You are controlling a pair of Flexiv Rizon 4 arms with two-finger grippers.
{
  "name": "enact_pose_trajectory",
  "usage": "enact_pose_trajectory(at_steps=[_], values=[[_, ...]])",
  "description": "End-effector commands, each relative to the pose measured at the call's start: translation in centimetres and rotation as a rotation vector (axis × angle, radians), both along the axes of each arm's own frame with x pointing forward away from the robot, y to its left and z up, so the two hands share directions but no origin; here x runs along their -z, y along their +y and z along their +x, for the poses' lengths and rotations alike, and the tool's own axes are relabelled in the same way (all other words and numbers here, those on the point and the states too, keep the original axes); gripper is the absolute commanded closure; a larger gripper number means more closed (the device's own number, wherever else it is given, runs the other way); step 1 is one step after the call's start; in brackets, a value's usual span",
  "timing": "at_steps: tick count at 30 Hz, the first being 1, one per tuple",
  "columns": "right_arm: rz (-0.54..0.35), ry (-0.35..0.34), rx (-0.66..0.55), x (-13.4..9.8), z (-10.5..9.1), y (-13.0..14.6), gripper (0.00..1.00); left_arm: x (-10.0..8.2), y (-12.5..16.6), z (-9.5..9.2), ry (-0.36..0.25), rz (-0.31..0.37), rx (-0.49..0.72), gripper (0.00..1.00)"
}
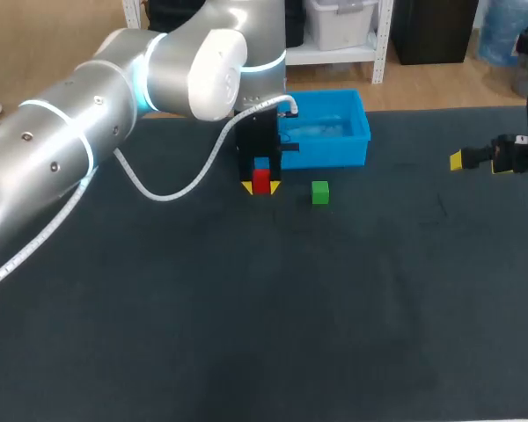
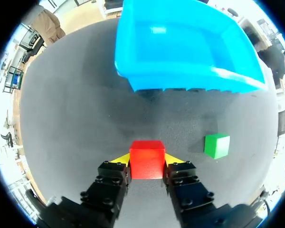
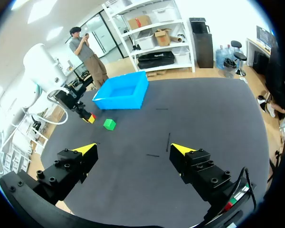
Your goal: Use the left arm to pick the red cube and place it into the blue plastic box first, then use the right arm to grasp the green cube and put it into the same blue plastic box after the first action is fully finished.
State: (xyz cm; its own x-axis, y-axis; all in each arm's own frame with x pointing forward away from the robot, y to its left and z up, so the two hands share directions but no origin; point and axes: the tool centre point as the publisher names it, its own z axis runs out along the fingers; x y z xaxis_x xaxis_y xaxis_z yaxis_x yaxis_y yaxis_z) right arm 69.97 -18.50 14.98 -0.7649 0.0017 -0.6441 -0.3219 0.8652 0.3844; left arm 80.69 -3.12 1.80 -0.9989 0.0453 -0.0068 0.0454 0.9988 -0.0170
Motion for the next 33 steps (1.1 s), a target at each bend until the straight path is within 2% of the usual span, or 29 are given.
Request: enact_pose_trajectory(at_steps=[1,15,21,33], values=[[-0.001,0.001,0.0,0.0,0.0,0.0,0.0,-1.1,0.5,-0.3,-0.002,-0.002,0.013,1.0],[-0.001,0.001,0.0,0.0,0.0,0.0,0.0,-4.1,2.3,-0.2,0.015,-0.024,0.08,1.0],[-0.001,0.001,0.0,0.0,0.0,0.0,0.0,-5.5,2.6,0.3,-0.008,-0.023,0.11,1.0],[-0.001,0.001,0.0,0.0,0.0,0.0,0.0,-8.8,2.4,1.8,-0.101,-0.063,0.124,1.0]])
